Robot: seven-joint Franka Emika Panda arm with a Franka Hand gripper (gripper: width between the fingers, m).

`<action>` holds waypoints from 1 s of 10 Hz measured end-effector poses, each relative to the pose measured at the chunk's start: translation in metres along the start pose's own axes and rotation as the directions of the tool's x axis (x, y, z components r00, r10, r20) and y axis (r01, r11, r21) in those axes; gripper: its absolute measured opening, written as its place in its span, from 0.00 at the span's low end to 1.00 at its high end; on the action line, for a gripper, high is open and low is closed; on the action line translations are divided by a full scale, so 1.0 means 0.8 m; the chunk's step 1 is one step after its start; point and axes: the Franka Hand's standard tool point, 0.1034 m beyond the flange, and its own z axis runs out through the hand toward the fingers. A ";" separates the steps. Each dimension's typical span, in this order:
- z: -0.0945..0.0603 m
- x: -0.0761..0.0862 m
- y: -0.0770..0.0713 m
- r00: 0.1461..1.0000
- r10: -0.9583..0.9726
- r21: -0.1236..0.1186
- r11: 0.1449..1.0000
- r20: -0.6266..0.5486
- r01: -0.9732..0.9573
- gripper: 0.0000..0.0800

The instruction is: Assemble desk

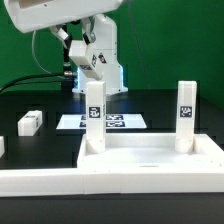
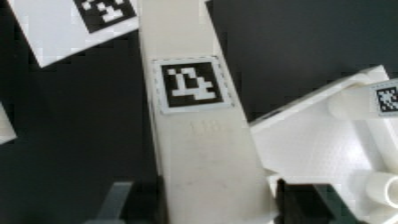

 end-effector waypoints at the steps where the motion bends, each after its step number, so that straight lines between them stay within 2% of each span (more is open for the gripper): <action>1: 0.020 -0.005 -0.020 0.997 0.014 -0.040 0.999 -0.075 -0.017 0.37; 2: 0.020 -0.017 -0.050 0.996 0.020 -0.040 0.999 -0.092 -0.024 0.37; 3: 0.007 -0.013 -0.083 0.985 0.047 -0.026 0.998 -0.164 -0.052 0.37; 4: 0.000 -0.010 -0.106 0.980 0.053 -0.022 0.998 -0.192 -0.058 0.37; 5: -0.008 0.000 -0.117 0.969 0.041 -0.026 0.998 -0.244 -0.049 0.37; 6: -0.008 0.004 -0.120 0.945 0.030 -0.016 0.999 -0.325 -0.038 0.37; 7: -0.004 0.001 -0.120 0.934 0.027 -0.015 0.999 -0.355 -0.034 0.37; 9: -0.006 0.008 -0.125 0.889 0.015 -0.012 1.000 -0.457 -0.023 0.37; 10: -0.020 0.018 -0.128 0.866 -0.009 -0.019 1.000 -0.501 0.000 0.37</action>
Offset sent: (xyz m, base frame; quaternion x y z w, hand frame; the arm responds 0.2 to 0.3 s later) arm 0.0595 0.0497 0.0399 -0.0144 0.1071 0.0463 0.9931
